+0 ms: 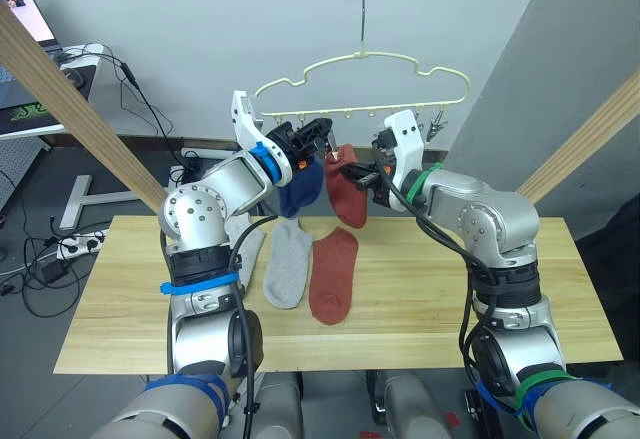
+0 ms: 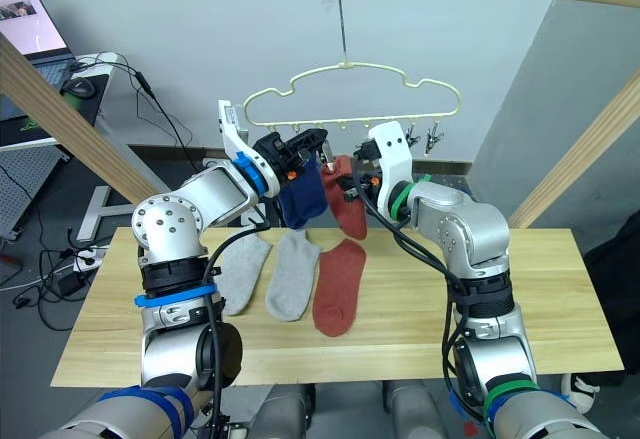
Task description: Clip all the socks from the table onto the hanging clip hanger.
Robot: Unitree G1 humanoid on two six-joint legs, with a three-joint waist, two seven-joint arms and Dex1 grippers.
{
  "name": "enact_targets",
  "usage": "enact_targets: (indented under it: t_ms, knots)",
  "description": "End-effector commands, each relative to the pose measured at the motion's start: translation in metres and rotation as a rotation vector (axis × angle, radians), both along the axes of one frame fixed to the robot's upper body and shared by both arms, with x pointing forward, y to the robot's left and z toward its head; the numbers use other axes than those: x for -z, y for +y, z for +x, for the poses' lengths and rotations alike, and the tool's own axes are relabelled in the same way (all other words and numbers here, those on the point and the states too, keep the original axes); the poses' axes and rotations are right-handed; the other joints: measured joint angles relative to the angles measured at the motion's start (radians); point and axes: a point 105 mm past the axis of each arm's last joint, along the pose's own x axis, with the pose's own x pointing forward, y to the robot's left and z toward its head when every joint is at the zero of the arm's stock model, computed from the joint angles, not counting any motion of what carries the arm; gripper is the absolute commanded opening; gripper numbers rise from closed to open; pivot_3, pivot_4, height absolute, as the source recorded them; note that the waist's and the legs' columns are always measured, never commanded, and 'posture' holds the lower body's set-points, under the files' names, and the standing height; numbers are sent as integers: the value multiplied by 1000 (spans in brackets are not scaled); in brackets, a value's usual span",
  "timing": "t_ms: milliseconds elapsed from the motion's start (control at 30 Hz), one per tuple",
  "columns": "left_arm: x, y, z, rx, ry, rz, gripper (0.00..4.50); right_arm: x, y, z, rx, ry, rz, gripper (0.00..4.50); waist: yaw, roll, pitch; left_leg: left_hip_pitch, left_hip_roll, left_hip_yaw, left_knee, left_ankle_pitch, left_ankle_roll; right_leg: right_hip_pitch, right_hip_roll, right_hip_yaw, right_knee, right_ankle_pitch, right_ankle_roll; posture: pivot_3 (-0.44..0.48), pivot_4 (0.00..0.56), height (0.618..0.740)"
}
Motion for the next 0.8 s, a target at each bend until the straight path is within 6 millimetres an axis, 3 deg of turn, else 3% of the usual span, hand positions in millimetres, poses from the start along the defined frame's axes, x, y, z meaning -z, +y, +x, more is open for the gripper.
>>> enact_targets:
  t_ms: [33, 167, 200, 333, 600, 800]
  knots:
    - [-8, -5, -6, 15, -49, 16, 0, -20, 7, -5, -40, -69, 34, 30, 0, 0, 0, 0, 0, 0, 0, 0, 0, 0, 0, 0, 0, 0, 0, 9, 213, 740]
    - [-8, -5, -7, 18, -52, 18, 0, -22, 8, -5, -42, -69, 39, 30, 0, 0, 0, 0, 0, 0, 0, 0, 0, 0, 0, 0, 0, 0, 0, 7, 214, 740]
    - [-8, -6, -7, 20, -51, 16, 596, -22, 8, -5, -42, -69, 40, 0, 0, 0, 0, 0, 0, 0, 0, 0, 0, 0, 0, 0, 0, 0, 0, 7, 214, 740]
    - [-6, -8, -10, 42, -54, 37, 1688, -22, 8, -5, -44, -67, 43, 0, 0, 0, 0, 0, 0, 0, 0, 0, 0, 0, 0, 0, 0, 0, 0, 7, 214, 740]
    - [-11, -11, -17, 91, -70, 18, 1688, -17, 6, -4, -35, -57, 32, 0, 0, 0, 0, 0, 0, 0, 0, 0, 0, 0, 0, 0, 0, 0, 0, 9, 216, 740]
    - [-4, -5, -31, 139, -127, 165, 1745, -8, 1, -6, -29, -46, -4, 1854, 0, 0, 0, 0, 0, 0, 0, 0, 0, 0, 0, 0, 0, 0, 0, 30, 211, 740]
